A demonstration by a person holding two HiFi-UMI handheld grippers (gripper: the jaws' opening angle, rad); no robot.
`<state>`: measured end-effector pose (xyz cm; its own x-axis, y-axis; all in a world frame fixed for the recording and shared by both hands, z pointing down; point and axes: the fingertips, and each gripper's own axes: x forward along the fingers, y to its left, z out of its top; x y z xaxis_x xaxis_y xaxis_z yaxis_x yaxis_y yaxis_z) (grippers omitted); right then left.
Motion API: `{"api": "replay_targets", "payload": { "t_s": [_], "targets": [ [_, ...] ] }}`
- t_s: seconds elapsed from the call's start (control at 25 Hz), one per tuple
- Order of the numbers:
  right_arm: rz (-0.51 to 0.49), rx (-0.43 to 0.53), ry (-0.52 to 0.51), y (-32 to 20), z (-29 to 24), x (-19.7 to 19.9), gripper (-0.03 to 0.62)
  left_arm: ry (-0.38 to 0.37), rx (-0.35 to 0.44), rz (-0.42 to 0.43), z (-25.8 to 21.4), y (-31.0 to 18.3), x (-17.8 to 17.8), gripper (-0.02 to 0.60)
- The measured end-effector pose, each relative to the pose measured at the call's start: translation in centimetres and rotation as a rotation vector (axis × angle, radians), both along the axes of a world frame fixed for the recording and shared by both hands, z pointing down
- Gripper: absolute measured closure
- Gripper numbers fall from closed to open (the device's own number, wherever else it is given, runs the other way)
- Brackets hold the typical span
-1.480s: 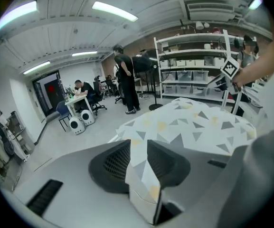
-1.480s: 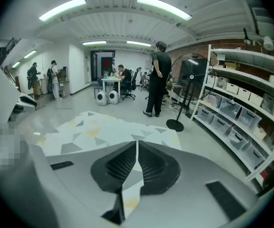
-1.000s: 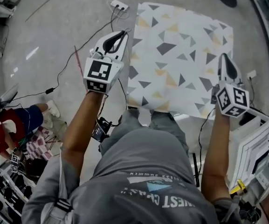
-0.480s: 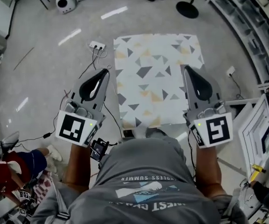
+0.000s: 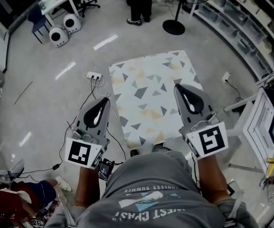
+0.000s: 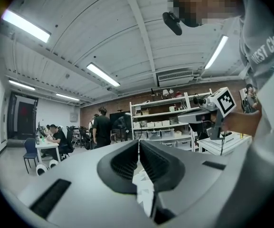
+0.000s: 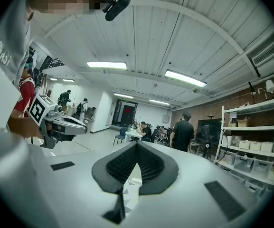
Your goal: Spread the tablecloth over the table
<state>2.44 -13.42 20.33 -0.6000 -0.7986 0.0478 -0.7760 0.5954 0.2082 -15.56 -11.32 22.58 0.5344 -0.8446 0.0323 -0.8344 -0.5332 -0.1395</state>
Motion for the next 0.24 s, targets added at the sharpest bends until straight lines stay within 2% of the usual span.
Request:
{"api": "replay_targets", "payload": {
  "t_s": [0.24],
  "targets": [
    [0.015, -0.006, 0.000, 1.8, -0.2, 0.6, 0.586, 0.004, -0.004, -0.001, 0.0, 1.8, 0.0, 0.575]
  ]
}}
